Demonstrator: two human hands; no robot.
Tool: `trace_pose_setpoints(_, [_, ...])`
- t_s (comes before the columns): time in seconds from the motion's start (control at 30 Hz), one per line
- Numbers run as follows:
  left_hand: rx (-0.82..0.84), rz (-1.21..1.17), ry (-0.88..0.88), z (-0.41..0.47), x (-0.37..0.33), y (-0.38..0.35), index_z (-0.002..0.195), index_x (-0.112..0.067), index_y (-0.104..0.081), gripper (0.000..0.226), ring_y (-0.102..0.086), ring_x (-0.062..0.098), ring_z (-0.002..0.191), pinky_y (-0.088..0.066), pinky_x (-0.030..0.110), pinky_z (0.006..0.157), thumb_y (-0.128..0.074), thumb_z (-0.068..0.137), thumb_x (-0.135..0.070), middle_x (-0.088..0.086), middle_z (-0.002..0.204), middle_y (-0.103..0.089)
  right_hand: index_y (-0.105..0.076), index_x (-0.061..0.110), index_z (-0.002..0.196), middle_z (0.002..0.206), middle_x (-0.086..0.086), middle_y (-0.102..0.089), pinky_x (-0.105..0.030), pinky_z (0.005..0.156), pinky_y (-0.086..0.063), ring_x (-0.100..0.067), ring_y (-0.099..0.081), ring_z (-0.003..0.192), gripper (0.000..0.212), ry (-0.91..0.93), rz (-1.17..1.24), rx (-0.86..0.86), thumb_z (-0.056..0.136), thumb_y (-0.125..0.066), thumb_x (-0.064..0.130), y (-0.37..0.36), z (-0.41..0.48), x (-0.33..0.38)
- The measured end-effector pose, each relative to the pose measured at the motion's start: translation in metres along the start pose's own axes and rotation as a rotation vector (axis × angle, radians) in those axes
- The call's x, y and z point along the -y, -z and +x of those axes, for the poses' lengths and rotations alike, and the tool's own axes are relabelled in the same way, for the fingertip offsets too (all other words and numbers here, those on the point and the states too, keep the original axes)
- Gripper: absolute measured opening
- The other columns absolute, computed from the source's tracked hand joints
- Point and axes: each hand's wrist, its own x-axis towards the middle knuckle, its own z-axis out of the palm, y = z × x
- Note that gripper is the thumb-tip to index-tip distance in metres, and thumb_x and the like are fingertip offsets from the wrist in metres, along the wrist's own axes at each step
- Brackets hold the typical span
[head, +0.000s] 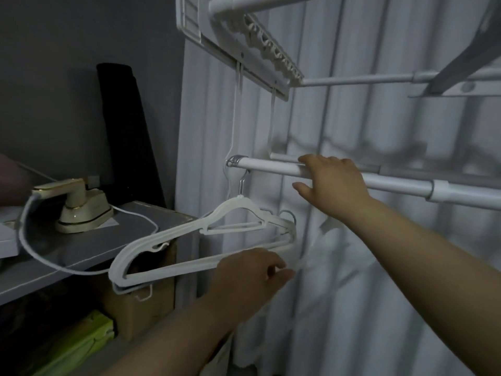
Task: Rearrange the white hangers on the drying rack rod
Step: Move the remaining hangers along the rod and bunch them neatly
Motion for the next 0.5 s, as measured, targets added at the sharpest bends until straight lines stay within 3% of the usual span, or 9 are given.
trace_pose_setpoints(0.13, [-0.252, 0.088, -0.027, 0.004, 0.011, 0.023, 0.096, -0.022, -0.068, 0.024, -0.052, 0.017, 0.097, -0.035, 0.026, 0.084, -0.048, 0.089, -0.034, -0.002, 0.101, -0.065, -0.047, 0.013, 0.120, 0.115, -0.010, -0.059, -0.037, 0.086, -0.036, -0.031, -0.054, 0.104, 0.034, -0.051, -0.131, 0.041, 0.088, -0.049, 0.021, 0.002, -0.007, -0.017])
trace_pose_setpoints(0.23, [-0.410, 0.265, 0.005, 0.010, 0.036, 0.040, 0.102, -0.011, -0.068, 0.023, -0.056, 0.030, 0.100, -0.041, 0.035, 0.083, -0.056, 0.085, -0.021, 0.008, 0.103, -0.066, -0.048, 0.012, 0.119, 0.112, -0.011, -0.060, -0.036, 0.085, -0.036, -0.031, -0.055, 0.101, 0.033, -0.098, -0.175, 0.040, 0.087, -0.044, 0.009, 0.004, -0.015, -0.033])
trace_pose_setpoints(0.37, [-0.119, 0.456, 0.207, 0.017, 0.056, 0.038, 0.124, -0.020, -0.048, 0.037, -0.049, 0.024, 0.113, -0.039, 0.032, 0.085, -0.046, 0.090, -0.032, 0.002, 0.123, -0.053, -0.046, 0.012, 0.123, 0.114, -0.013, -0.059, -0.037, 0.085, -0.037, -0.032, -0.054, 0.103, 0.038, -0.118, -0.177, 0.071, 0.086, -0.043, 0.005, 0.010, -0.023, -0.047])
trace_pose_setpoints(0.5, [-0.074, 0.506, 0.215, 0.021, 0.058, 0.029, 0.116, -0.017, -0.050, 0.027, -0.055, 0.025, 0.103, -0.045, 0.033, 0.077, -0.044, 0.092, -0.024, 0.004, 0.114, -0.055, -0.045, 0.012, 0.126, 0.115, -0.014, -0.058, -0.037, 0.085, -0.039, -0.033, -0.053, 0.103, 0.040, -0.091, -0.143, 0.096, 0.087, -0.043, 0.003, 0.015, -0.028, -0.053])
